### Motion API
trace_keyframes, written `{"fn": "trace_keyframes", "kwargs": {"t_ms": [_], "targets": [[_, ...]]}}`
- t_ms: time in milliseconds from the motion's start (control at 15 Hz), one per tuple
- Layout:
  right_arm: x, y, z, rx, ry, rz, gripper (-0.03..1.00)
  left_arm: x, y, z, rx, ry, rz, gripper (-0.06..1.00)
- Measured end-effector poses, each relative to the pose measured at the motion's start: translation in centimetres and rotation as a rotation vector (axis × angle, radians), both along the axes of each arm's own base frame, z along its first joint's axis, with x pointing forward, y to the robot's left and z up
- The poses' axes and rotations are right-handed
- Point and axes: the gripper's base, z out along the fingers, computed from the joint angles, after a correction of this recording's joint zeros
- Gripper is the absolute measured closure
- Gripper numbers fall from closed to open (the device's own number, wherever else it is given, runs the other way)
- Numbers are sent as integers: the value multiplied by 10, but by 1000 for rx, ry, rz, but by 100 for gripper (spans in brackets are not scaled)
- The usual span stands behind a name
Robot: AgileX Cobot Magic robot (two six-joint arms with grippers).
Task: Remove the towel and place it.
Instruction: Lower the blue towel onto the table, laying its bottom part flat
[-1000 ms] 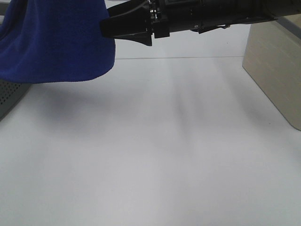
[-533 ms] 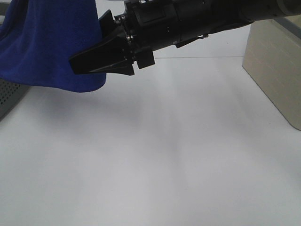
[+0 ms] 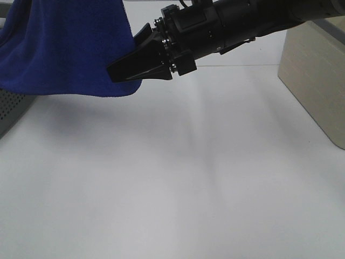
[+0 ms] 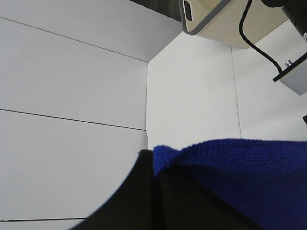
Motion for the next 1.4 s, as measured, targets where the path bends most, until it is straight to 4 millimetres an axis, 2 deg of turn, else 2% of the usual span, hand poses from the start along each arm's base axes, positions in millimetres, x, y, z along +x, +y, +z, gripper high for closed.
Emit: {"fn": "trace_keyframes", "kwargs": {"t_ms": [133, 267, 467, 867, 1133, 1400], "targets": [[0, 0, 0, -8, 34, -9, 78, 0, 0, 0, 0, 0, 0, 94], [0, 0, -1, -22, 59, -13, 94, 0, 0, 0, 0, 0, 0, 94], [-4, -3, 3, -66, 73, -6, 95, 0, 0, 0, -11, 14, 4, 94], [-22, -13, 39, -196, 238, -83, 95, -1, 0, -2, -2, 28, -1, 94], [-26, -28, 74, -360, 184, -288, 95, 3, 1, 5, -49, -40, 29, 94], [-15, -51, 120, -561, 19, -574, 95, 12, 1, 15, -131, -154, 84, 94]]}}
